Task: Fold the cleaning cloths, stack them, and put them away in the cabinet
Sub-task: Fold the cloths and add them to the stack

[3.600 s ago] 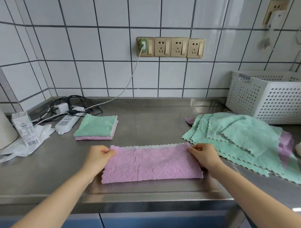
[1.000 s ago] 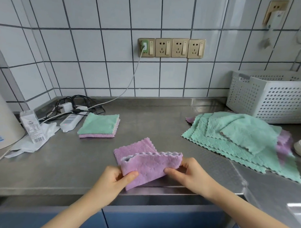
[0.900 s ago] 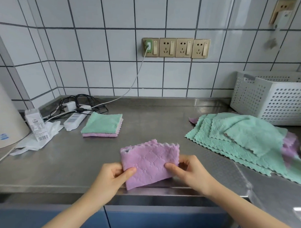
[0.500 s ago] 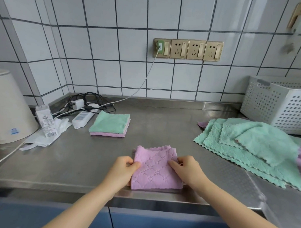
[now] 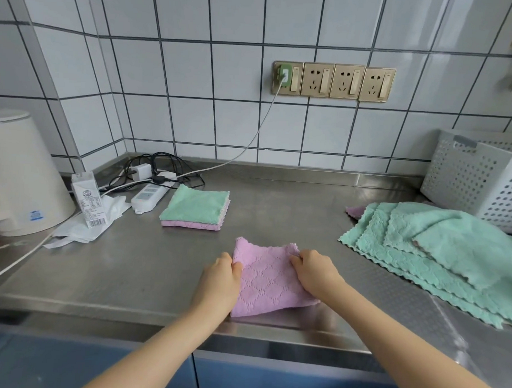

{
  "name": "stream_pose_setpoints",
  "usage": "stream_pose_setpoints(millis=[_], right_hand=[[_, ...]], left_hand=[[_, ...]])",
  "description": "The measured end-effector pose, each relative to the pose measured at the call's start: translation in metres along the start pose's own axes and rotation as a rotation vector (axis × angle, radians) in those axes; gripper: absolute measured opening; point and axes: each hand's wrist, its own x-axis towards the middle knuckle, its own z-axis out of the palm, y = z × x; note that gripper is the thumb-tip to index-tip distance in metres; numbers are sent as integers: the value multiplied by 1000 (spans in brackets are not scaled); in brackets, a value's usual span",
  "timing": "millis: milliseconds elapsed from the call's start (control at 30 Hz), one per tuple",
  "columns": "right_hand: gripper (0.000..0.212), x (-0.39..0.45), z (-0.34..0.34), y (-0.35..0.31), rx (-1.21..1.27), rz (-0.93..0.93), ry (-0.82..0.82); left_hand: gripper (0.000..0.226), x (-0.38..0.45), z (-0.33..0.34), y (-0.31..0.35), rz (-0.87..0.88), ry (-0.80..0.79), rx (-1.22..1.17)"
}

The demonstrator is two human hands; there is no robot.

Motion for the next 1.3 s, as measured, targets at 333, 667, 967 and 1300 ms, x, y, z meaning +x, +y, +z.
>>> stream_pose_setpoints(millis=[333, 667, 967, 1300], right_hand=[[37, -10, -13, 0, -60, 87, 53], [59, -28, 16, 8, -274, -667, 121], [90, -40, 5, 52, -364, -461, 15], [94, -37, 9, 55, -384, -460, 42]], left_hand=[[19, -14, -9, -6, 184, 126, 187], [87, -9, 0, -5, 503, -280, 368], [65, -25, -17, -22, 266, -326, 398], [79, -14, -21, 10, -303, -156, -962]])
